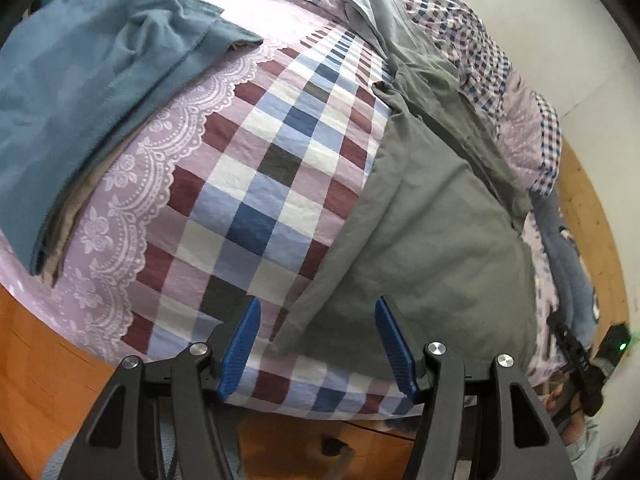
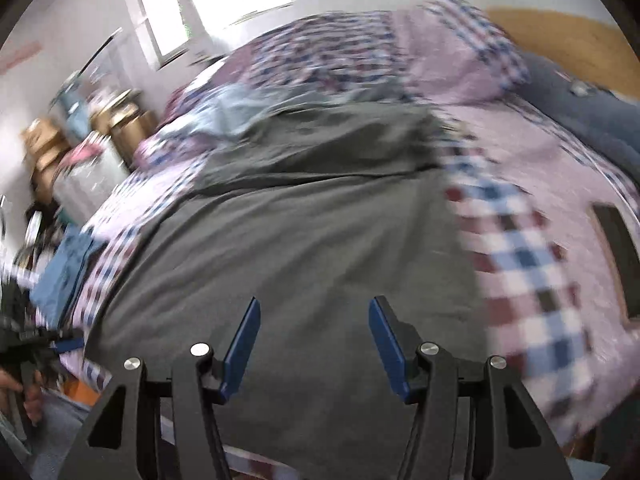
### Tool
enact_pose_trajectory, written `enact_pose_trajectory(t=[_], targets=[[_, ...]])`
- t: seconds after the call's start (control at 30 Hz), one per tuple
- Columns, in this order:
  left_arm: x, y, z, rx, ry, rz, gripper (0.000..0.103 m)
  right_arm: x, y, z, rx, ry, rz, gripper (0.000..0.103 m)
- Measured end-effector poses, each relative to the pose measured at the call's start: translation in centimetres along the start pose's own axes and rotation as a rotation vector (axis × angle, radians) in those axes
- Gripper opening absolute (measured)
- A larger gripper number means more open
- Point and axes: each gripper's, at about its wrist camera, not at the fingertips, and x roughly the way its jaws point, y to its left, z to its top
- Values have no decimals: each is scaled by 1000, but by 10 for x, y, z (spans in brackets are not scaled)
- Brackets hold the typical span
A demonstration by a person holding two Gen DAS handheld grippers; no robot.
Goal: Fold clothes
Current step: 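Spread the grey shirt flat over the bed with both grippers open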
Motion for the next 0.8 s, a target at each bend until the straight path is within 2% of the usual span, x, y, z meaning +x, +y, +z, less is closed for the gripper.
enact_pose_trajectory(t=[0.1,0.17,0.23,0.47,0.53,0.67,0.73,0.77,0.8], targets=[[2,3,1,-26,5,-23,64,-21,-50,1,142,-12,-11,60],[3,2,3,-44,-2,-49,64,-32,-83,-2,244,5,5,60],[2,0,5,-59,-15,-74,64,-34,-102,-8,303,58,31,60],[4,-9,9,-85,-38,-109,64,-10,-93,-31,115,282,-102,56],[6,-12,10,-89,-37,-116,64,-4,-94,-38,95,326,-131,54],[10,-16,12,-91,-35,-112,64,10,-92,-47,55,396,-127,51],[11,-17,12,-93,-35,-111,64,17,-89,-50,35,425,-124,32],[10,-16,12,-97,-38,-113,64,20,-88,-51,24,432,-128,28],[10,-16,12,-101,-40,-115,64,22,-86,-52,12,436,-127,15]])
